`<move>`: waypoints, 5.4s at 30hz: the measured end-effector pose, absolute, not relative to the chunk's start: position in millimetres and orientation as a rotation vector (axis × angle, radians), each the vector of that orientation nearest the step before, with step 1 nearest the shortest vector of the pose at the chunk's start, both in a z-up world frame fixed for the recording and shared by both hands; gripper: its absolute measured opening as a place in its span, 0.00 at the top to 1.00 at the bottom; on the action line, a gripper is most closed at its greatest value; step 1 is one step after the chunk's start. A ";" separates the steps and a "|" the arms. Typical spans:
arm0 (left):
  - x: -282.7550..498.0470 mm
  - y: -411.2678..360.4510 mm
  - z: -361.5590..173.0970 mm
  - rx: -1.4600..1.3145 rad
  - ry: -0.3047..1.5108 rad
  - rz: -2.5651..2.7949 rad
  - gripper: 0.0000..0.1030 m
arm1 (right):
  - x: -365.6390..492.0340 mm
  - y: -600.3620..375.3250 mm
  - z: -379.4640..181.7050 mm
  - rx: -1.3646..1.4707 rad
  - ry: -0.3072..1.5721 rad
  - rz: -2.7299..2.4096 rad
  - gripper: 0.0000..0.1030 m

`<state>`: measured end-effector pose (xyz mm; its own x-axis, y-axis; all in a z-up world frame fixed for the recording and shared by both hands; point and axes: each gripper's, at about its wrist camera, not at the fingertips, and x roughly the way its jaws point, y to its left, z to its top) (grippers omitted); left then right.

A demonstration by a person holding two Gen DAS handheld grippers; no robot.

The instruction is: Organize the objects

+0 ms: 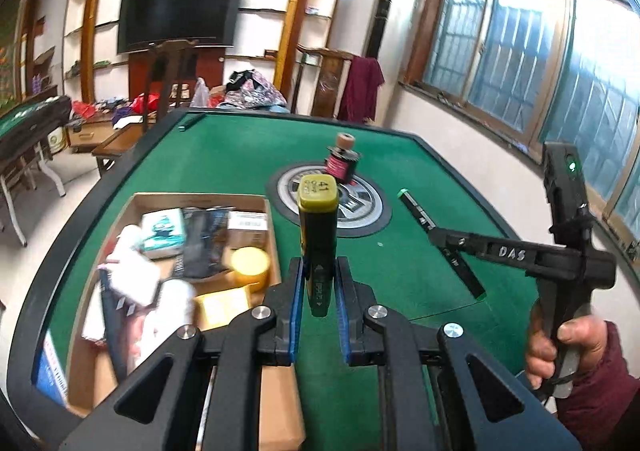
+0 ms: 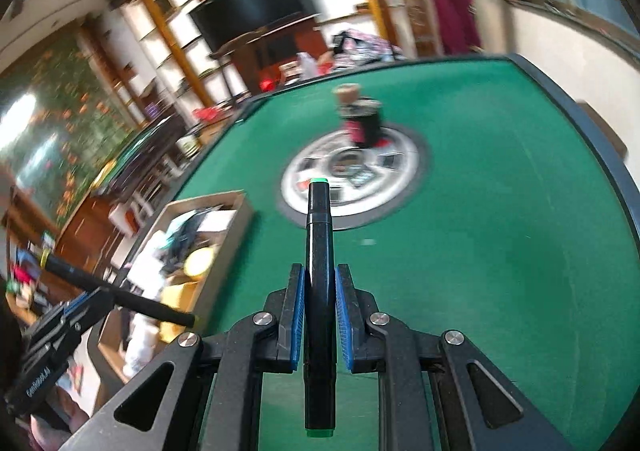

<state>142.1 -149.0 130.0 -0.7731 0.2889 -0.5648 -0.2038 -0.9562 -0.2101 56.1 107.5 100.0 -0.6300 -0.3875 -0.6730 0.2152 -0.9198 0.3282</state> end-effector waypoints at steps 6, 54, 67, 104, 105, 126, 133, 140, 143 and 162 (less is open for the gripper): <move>173.0 -203.7 143.2 -0.887 -0.255 2.784 0.86 | 61.7 47.7 111.2 1.081 -0.195 -2.454 0.84; 115.0 -276.6 86.0 -1.145 -0.223 2.985 0.34 | 3.7 -132.1 39.7 1.304 -0.008 -2.276 0.84; 132.4 -279.6 101.3 -1.115 -0.194 3.109 0.13 | 23.1 -135.0 50.3 1.266 0.026 -2.234 0.83; 195.8 -189.8 158.1 -0.777 0.187 3.450 0.00 | 88.9 -48.9 78.9 1.117 -0.113 -2.298 0.37; 197.2 -187.1 158.1 -0.781 0.182 3.451 0.00 | 90.7 -46.3 80.0 1.109 -0.115 -2.304 0.36; 218.5 -183.8 154.6 -0.836 0.045 3.424 0.00 | 124.2 -33.3 81.1 1.016 -0.041 -2.403 0.28; 223.8 -194.3 148.3 -0.867 -0.036 3.425 0.00 | 140.2 -49.1 82.3 0.962 0.077 -2.431 0.24; 229.2 -199.5 144.6 -0.842 -0.086 3.379 0.00 | 149.8 -62.4 79.9 0.929 0.173 -2.445 0.22; 227.7 -203.9 140.7 -0.872 -0.112 3.367 0.00 | 151.8 -67.3 78.1 0.925 0.207 -2.461 0.20; 208.8 -243.8 102.1 -1.134 -0.303 3.295 0.00 | 152.9 -88.4 67.8 0.912 0.355 -2.525 0.15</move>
